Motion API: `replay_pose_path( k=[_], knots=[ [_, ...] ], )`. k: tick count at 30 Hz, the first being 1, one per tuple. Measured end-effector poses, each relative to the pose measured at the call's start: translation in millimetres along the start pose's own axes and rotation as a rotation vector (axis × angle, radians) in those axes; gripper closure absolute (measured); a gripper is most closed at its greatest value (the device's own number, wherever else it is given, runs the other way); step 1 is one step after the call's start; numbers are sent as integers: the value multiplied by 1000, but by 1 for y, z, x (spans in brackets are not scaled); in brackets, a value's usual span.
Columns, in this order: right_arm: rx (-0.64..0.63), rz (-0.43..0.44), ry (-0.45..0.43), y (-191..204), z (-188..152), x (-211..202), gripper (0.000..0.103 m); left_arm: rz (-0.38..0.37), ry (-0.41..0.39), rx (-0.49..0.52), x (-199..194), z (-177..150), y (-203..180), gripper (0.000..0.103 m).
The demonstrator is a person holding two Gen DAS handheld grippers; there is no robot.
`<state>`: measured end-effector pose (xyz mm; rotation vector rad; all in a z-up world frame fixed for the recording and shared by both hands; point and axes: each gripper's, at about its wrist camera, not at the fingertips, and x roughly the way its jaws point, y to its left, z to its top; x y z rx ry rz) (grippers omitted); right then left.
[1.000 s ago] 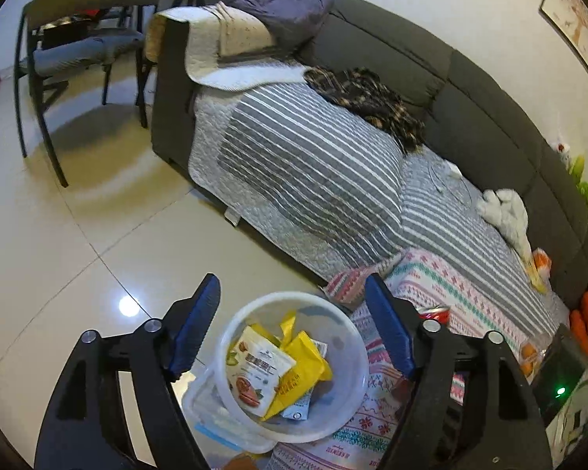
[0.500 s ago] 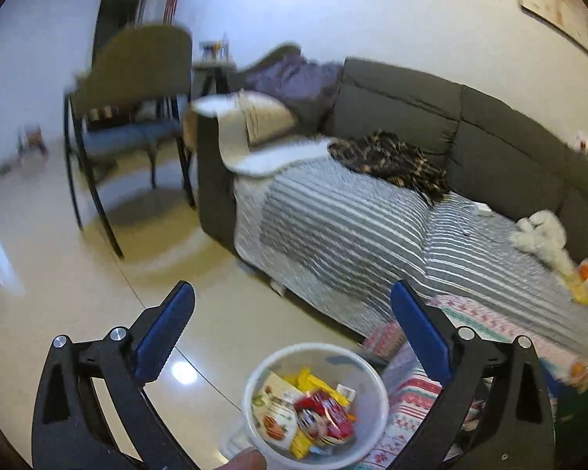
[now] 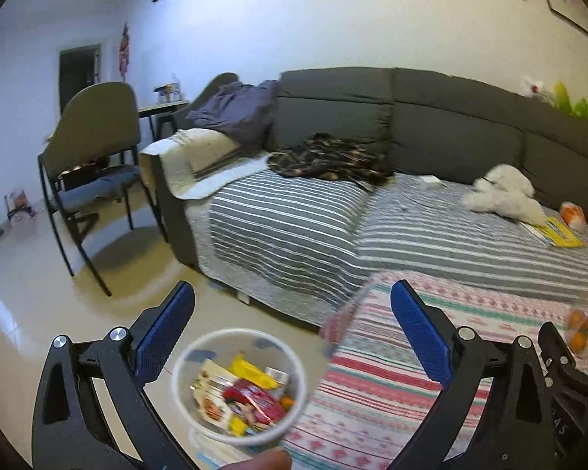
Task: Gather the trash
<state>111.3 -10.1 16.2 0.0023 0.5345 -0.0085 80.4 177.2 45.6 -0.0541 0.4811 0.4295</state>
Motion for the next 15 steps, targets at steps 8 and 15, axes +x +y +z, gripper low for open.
replay_pose_path(
  k=[8,15],
  knots=[
    [69,-55,8,-69,-14,-8,7,-135,79,50,-12,-20,-59,7],
    [110,-96,-1,-113,-32,-4,7,-180,93,109,-10,-40,-103,7]
  ],
)
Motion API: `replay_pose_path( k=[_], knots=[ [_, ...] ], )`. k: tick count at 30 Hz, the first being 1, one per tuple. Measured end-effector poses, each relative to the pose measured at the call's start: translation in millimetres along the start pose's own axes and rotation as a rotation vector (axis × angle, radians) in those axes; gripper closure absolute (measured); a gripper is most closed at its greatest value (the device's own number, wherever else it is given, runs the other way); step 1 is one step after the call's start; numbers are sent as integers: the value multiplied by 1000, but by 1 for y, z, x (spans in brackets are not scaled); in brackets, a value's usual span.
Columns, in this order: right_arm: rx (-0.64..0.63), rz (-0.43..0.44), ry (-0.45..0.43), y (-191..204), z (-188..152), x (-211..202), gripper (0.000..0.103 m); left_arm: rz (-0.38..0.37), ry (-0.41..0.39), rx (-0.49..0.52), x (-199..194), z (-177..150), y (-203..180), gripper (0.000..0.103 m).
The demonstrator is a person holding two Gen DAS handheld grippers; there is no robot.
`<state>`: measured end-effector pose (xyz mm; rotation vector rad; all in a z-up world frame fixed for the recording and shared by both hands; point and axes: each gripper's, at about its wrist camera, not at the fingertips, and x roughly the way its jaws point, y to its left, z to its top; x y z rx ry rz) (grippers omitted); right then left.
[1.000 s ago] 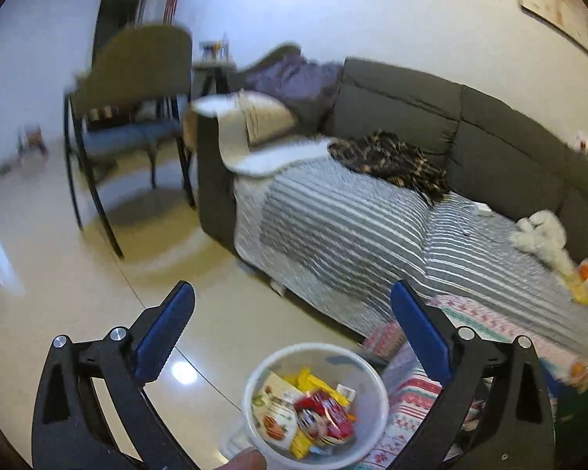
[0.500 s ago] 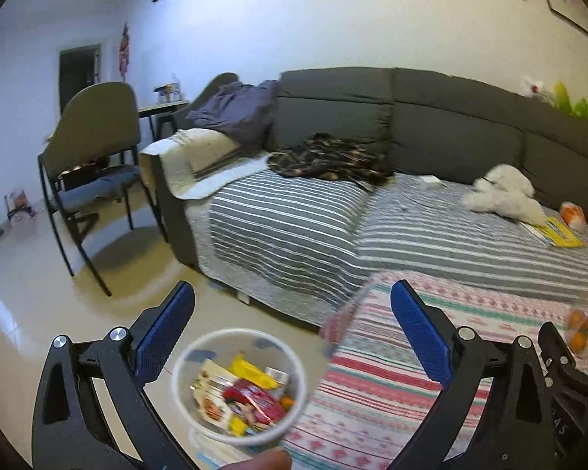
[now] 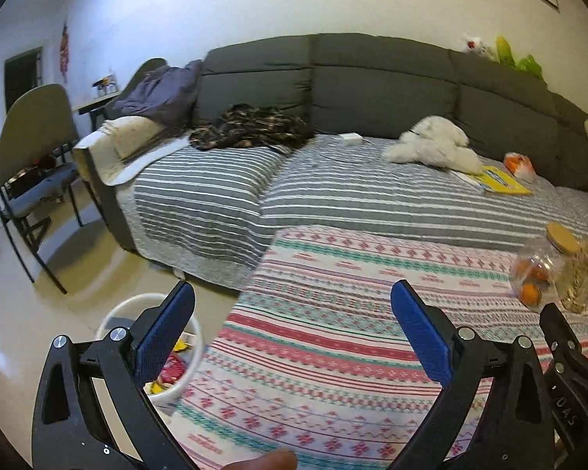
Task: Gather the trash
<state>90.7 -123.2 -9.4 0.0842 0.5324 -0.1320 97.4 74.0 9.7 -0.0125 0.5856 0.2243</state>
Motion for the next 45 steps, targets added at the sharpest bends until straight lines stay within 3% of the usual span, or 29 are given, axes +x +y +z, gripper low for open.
replay_pose_path(
  k=[5,18,45],
  knots=[
    [45,8,33,-15,-2,15,7,-52,11,38,5,-6,-19,7],
    [55,17,-3,-22,-2,6,7,-46,13,113,7,-16,-33,7],
    [22,0,-28,-17,-7,3,7,-57,12,98,0,-12,-31,7]
  ],
)
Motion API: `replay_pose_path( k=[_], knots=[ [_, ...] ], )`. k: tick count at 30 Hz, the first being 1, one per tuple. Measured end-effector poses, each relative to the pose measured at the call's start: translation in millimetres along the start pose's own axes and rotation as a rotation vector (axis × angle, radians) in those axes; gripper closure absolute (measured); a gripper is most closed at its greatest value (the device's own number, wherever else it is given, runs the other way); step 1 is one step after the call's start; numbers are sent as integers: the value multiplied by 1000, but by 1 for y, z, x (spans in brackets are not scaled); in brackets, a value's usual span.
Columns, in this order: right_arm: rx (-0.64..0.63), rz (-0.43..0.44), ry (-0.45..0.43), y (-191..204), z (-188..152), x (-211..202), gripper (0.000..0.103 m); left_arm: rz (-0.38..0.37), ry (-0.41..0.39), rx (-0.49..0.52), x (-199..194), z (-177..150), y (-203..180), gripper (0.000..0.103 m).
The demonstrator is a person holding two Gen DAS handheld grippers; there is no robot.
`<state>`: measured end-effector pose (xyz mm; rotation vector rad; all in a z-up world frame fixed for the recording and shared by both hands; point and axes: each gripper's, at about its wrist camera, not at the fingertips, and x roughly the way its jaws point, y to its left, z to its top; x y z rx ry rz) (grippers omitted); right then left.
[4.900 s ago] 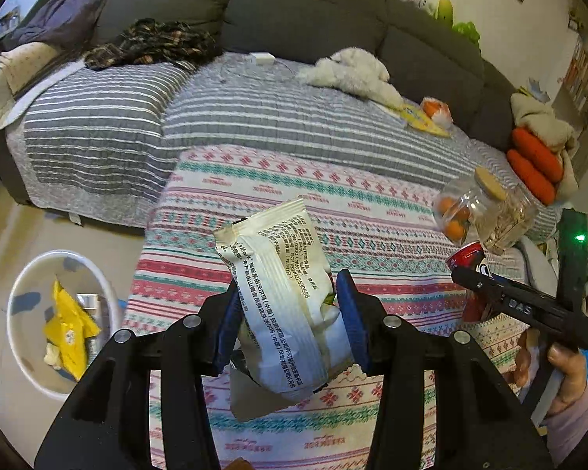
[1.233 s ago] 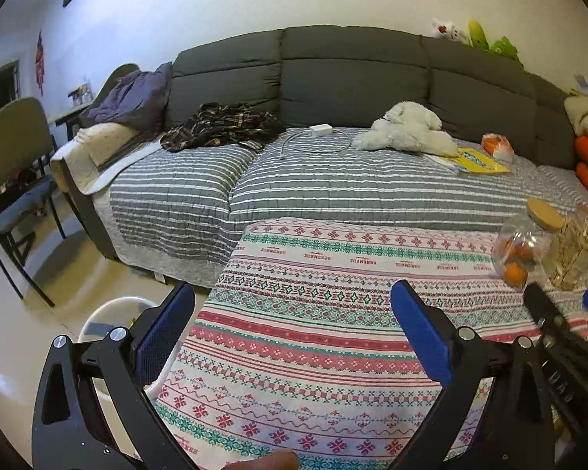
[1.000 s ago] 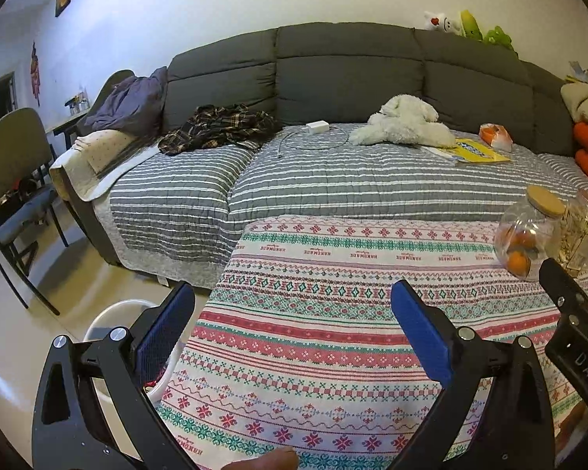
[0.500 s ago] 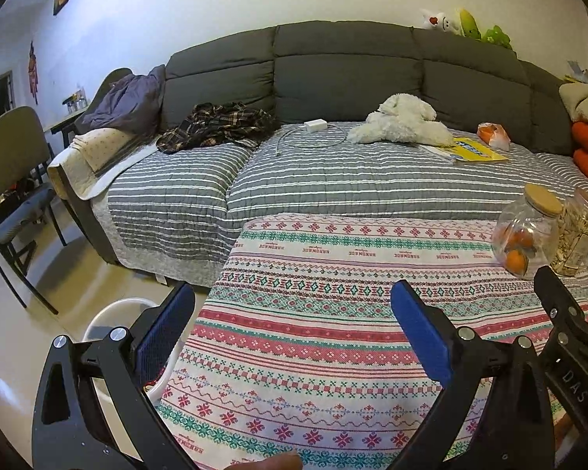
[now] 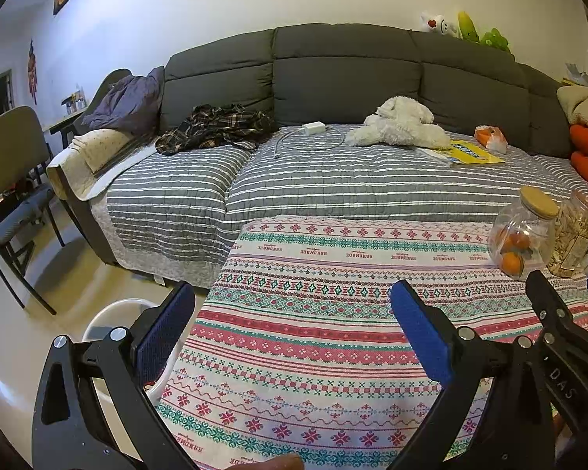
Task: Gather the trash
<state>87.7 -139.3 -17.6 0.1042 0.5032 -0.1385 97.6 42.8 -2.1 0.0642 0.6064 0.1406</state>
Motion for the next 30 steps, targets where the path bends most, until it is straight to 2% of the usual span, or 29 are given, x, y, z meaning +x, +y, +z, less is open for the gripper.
replay_pose_path(
  k=[30],
  knots=[
    [-8,-5,2,2,-3,0,7,17,-9,9,-1,0,3,7]
  ],
)
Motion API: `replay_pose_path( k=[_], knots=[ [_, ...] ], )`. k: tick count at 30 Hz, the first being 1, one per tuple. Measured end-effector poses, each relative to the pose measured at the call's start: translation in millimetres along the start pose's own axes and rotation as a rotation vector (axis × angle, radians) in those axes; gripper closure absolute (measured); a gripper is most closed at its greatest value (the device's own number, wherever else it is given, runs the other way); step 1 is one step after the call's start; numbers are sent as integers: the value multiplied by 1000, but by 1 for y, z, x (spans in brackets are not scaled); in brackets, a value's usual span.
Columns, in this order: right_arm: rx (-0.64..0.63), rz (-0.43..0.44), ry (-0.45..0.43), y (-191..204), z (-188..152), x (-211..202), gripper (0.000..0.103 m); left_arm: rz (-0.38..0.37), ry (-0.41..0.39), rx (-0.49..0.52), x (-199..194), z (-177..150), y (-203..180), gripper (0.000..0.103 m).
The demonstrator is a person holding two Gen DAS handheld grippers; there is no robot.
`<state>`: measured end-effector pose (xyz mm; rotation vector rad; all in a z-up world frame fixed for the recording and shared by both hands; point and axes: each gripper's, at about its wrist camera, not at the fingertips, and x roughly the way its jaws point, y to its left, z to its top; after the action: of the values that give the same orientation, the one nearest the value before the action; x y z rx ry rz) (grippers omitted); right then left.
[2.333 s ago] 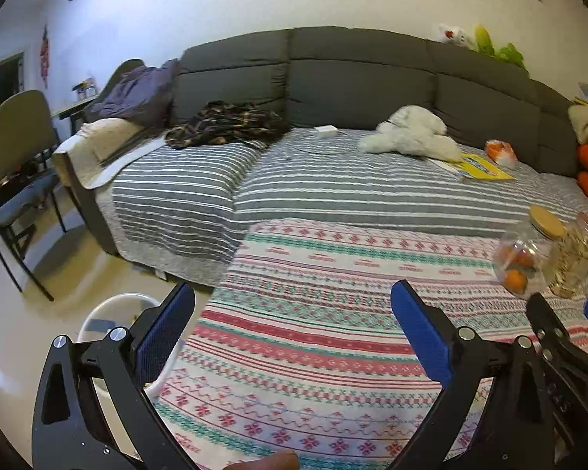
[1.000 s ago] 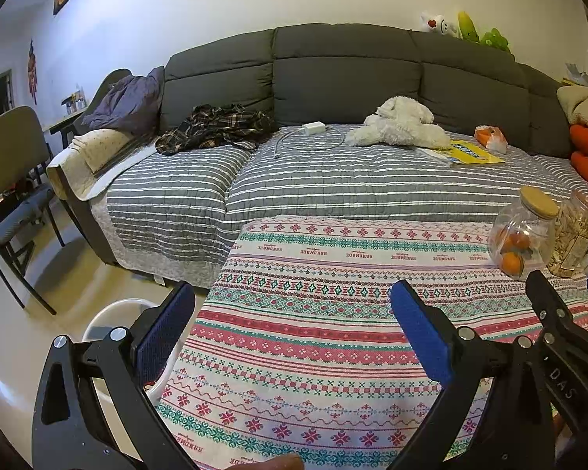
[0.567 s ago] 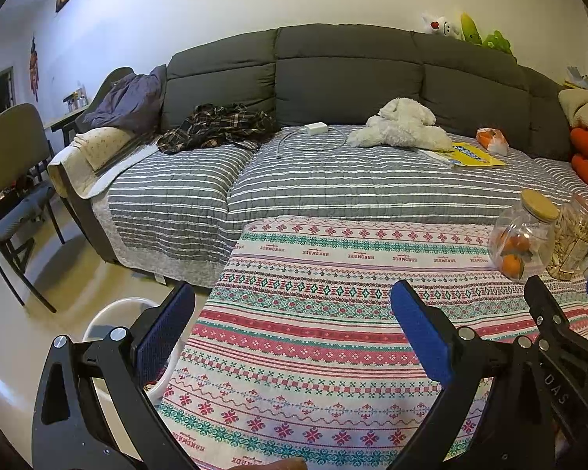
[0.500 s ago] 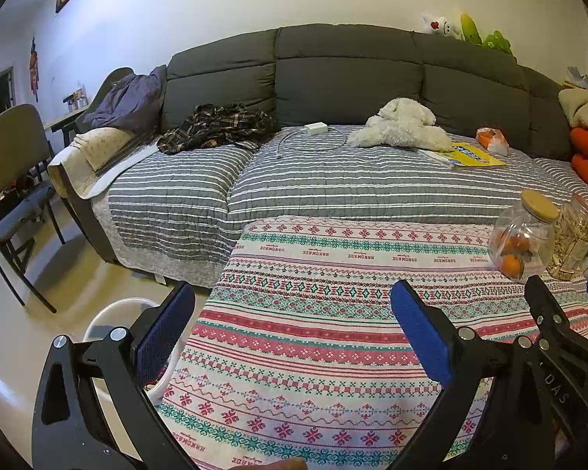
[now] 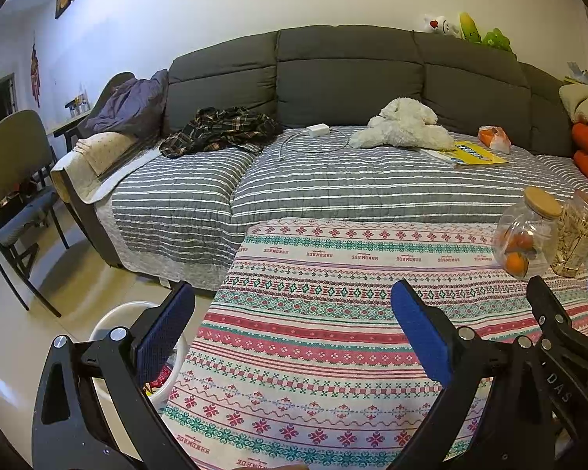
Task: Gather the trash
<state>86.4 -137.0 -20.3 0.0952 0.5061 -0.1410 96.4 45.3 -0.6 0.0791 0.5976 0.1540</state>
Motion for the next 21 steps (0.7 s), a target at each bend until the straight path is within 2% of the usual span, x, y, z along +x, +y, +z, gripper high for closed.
replay_pose_path(
  k=[21],
  knots=[
    [-2,-2,2,-1,0,1,7,5,-26,43,-1,-5,-5,11]
  ],
)
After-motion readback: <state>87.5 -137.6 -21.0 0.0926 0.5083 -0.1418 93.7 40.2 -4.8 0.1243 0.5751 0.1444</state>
